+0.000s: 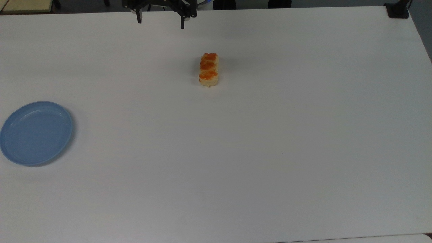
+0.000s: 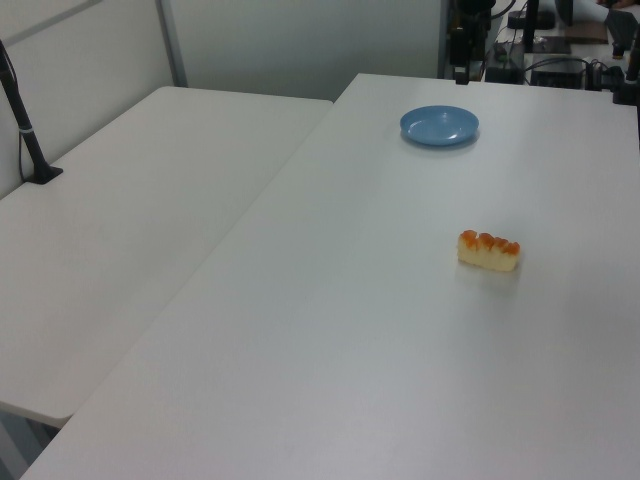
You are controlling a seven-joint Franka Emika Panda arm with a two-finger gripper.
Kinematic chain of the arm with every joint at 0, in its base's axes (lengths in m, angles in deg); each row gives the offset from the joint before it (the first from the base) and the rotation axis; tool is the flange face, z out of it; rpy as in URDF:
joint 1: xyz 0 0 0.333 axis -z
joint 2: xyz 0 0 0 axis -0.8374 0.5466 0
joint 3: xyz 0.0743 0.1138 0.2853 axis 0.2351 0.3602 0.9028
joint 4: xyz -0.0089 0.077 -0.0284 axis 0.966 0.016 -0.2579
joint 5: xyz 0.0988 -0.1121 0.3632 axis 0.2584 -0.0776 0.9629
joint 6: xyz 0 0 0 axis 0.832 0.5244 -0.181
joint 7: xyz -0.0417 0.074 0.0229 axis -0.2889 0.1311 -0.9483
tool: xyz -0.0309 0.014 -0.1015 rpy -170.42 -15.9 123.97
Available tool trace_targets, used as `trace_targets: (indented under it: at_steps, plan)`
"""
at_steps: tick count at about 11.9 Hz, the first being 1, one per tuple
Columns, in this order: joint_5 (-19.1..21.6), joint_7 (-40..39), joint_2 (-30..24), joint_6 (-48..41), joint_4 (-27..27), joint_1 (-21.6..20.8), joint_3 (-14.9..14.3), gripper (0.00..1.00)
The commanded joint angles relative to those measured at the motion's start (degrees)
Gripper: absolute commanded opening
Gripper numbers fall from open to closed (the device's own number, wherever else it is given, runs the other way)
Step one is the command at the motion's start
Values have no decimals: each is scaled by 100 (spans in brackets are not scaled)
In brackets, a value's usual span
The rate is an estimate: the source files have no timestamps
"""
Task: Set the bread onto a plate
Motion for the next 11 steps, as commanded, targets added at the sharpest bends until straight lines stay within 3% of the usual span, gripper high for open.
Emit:
trace_targets:
  at_steps: [1,5,8,11]
  plan:
    - [25,-84,-91,-221,-70,-26,113,100]
    - [148,-84,-467,-195,-587,-34,218,100]
    - [542,82,-1485,409,-2113,-17,499,100]
    - [711,617,-1532,1313,-2968,-8,885,100]
